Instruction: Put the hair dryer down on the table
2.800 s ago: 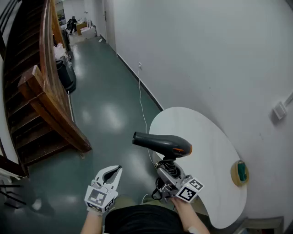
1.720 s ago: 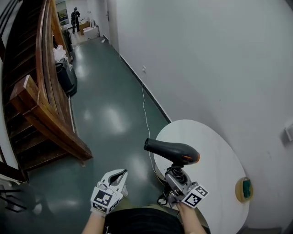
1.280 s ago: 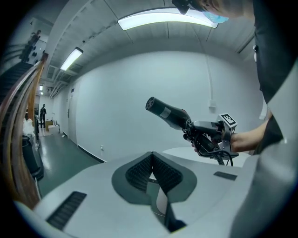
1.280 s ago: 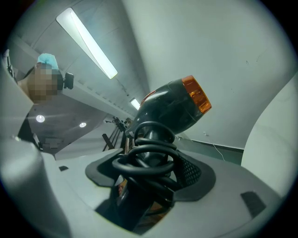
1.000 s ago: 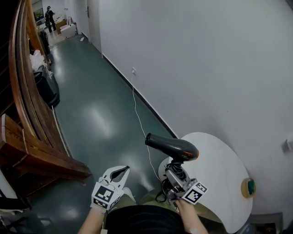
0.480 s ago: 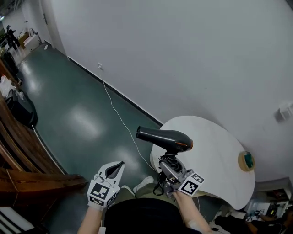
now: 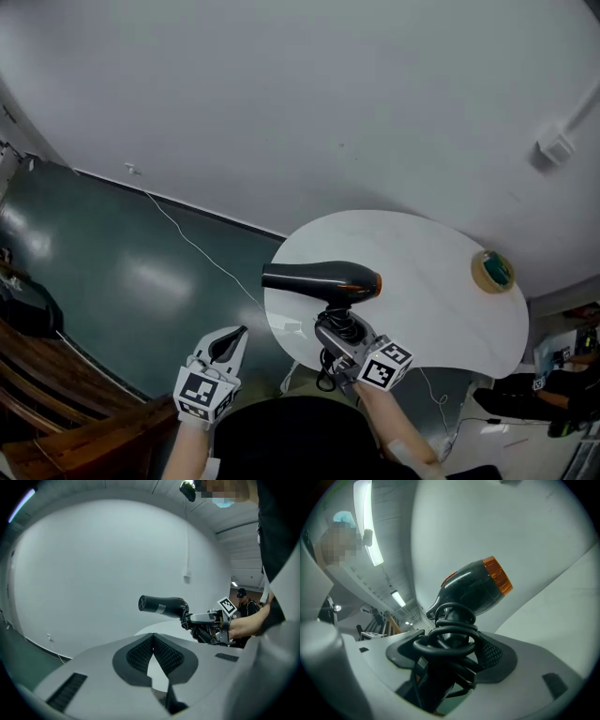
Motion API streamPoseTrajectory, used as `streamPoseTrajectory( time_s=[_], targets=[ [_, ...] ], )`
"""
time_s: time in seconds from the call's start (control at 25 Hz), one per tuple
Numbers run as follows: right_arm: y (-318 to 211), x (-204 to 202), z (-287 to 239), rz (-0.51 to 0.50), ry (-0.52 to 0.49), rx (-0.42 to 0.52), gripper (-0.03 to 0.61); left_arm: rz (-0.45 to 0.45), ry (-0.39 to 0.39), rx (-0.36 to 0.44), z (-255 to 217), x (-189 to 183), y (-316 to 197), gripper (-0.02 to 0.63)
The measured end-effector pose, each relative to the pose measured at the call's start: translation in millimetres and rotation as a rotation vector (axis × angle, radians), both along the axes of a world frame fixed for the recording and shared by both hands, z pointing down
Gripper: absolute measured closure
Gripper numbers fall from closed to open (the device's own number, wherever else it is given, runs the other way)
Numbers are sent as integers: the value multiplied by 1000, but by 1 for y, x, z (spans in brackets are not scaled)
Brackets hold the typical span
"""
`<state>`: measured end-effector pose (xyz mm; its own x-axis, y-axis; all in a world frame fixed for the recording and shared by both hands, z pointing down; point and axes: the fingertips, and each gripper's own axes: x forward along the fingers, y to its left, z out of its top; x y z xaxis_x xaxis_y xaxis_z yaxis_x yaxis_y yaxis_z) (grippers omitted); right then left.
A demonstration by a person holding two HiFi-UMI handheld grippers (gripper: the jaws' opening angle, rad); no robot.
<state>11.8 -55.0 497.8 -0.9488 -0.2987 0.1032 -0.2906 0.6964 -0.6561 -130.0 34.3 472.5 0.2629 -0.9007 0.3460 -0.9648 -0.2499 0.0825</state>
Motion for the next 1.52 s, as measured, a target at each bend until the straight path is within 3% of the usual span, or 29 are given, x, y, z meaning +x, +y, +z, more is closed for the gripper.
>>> streamPoseTrajectory(
  time_s=[0.52,0.84,1.16,1.52],
  targets=[
    [-59,76,67,254,84,-120,236,206,29,-59,26,47,-78,612],
    [-86,73,108,390,148,-206,236,331,49,-100,42,33,-118,612],
    [-115,58,149,474,201,-286,236,379,91,-153,59,7,-142,612],
    [-142,51,186,500,241,-362,236,401,105,-173,67,1,-145,613]
  ],
)
